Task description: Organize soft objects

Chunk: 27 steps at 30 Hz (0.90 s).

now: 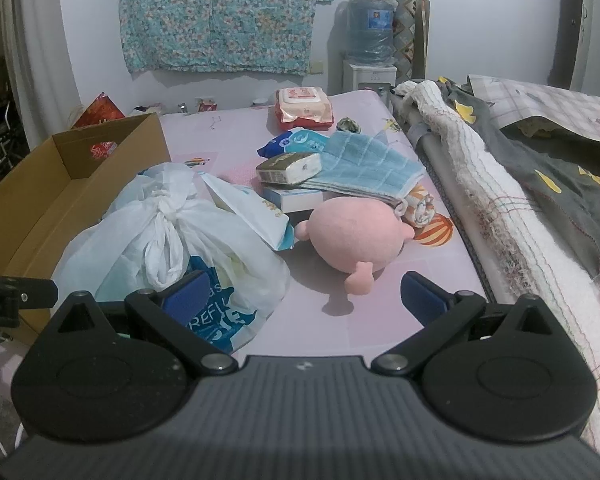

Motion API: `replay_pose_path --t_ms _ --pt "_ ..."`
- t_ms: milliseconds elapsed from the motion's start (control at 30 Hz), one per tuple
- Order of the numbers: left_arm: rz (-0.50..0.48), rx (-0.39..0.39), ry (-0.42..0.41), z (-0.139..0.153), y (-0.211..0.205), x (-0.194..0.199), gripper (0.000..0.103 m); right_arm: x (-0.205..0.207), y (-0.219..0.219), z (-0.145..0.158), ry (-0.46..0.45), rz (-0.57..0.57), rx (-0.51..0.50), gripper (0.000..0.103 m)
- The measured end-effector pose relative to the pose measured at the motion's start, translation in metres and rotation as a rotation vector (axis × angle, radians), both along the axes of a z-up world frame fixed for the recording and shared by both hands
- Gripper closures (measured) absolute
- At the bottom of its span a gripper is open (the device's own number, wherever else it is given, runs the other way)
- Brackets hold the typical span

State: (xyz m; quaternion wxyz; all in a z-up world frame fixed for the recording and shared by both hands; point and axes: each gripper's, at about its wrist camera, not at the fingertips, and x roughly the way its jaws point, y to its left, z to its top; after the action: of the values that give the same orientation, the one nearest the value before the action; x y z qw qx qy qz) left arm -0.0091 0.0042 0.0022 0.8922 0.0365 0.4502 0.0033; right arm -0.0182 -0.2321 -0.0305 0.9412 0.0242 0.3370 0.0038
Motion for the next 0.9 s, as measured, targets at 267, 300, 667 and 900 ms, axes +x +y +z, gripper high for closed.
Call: replay_pose_path --t_ms 267,300,667,900 --pt "-0.001 -0.001 0.0 0.0002 0.0004 -0.0002 0.0 0.0008 -0.0001 -0.0005 0.002 0.001 0.003 0.001" --pt "-0.001 0.0 -0.001 0.0002 0.0002 -0.0001 0.0 0.001 0.0001 -0.0008 0.004 0.002 0.004 0.001" --pt "0.003 -0.002 0.004 -0.001 0.0021 0.0006 0.0 0.0021 -0.0003 -0.0028 0.006 0.003 0.007 0.001" --pt "0.004 -0.002 0.006 -0.0032 0.0043 0.0015 0.0 0.0026 -0.0012 -0.0065 0.014 0.001 0.013 0.001"
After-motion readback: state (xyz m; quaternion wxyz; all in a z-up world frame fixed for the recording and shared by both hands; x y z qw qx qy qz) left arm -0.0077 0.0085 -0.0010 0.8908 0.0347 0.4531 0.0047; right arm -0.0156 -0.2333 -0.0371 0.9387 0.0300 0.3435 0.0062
